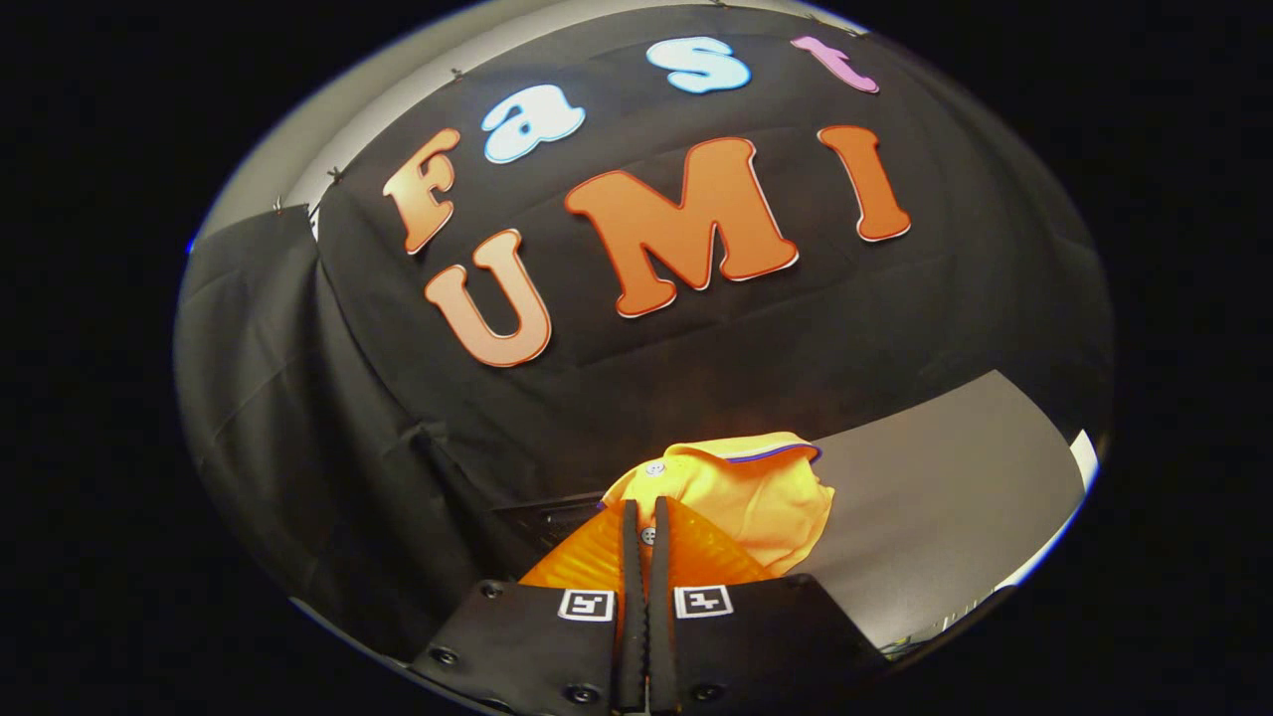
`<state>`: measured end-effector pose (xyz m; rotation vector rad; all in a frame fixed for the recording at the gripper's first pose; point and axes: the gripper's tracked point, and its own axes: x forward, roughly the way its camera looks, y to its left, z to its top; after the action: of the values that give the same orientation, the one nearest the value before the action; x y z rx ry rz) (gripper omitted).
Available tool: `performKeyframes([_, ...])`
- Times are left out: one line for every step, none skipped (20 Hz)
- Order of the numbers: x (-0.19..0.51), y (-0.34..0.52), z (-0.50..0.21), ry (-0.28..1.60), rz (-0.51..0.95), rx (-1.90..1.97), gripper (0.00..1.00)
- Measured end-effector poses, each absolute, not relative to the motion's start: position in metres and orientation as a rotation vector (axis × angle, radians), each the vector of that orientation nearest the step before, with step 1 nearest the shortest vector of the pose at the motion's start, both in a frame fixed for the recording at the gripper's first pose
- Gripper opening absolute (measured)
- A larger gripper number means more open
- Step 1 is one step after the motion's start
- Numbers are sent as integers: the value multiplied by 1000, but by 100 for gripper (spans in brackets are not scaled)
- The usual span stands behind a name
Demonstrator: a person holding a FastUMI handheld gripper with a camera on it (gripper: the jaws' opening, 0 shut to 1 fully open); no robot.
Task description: Put the clothes into the washing machine and then close the washing machine lid.
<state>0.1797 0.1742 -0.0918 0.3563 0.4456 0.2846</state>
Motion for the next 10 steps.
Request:
performKeyframes([178,187,-91,446,293,350,8])
performKeyframes([177,197,-92,447,301,343,9])
performKeyframes([176,209,-94,454,310,337,9])
performKeyframes([176,221,-98,462,320,334,9])
performKeyframes([175,233,-104,477,328,329,9])
performKeyframes([175,244,-110,488,337,325,9])
performKeyframes([175,254,-116,498,344,324,9])
performKeyframes([177,265,-123,514,353,322,9])
performKeyframes([178,275,-130,525,363,322,9])
performKeyframes([178,285,-137,540,374,320,9])
